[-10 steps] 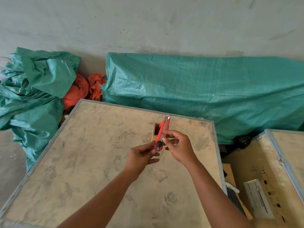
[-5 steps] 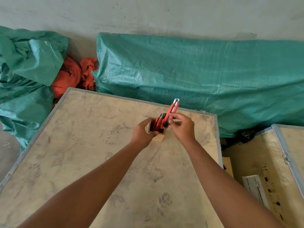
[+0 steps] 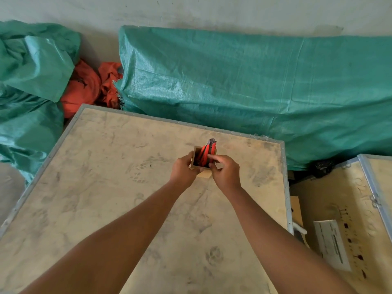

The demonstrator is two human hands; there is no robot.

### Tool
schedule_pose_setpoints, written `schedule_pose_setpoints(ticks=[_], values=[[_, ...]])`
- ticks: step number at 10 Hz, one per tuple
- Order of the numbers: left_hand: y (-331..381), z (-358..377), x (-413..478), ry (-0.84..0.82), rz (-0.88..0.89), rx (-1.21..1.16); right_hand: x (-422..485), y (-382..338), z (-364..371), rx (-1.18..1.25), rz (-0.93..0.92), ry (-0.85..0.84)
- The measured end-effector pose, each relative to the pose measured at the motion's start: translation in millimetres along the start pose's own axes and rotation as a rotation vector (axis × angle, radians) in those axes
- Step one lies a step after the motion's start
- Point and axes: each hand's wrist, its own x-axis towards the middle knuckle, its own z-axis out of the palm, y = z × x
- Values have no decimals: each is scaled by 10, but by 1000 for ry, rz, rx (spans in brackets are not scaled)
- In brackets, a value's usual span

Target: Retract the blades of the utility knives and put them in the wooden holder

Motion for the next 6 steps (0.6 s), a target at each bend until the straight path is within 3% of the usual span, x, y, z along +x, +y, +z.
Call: schedule_pose_setpoints(ticks=[4,6], values=[[163,-118,-131,-28,37,-86,-71,-220,-186,94,40,76],[322,-284,-427,21,61,-96,-166,-717,-612,237,60,137]])
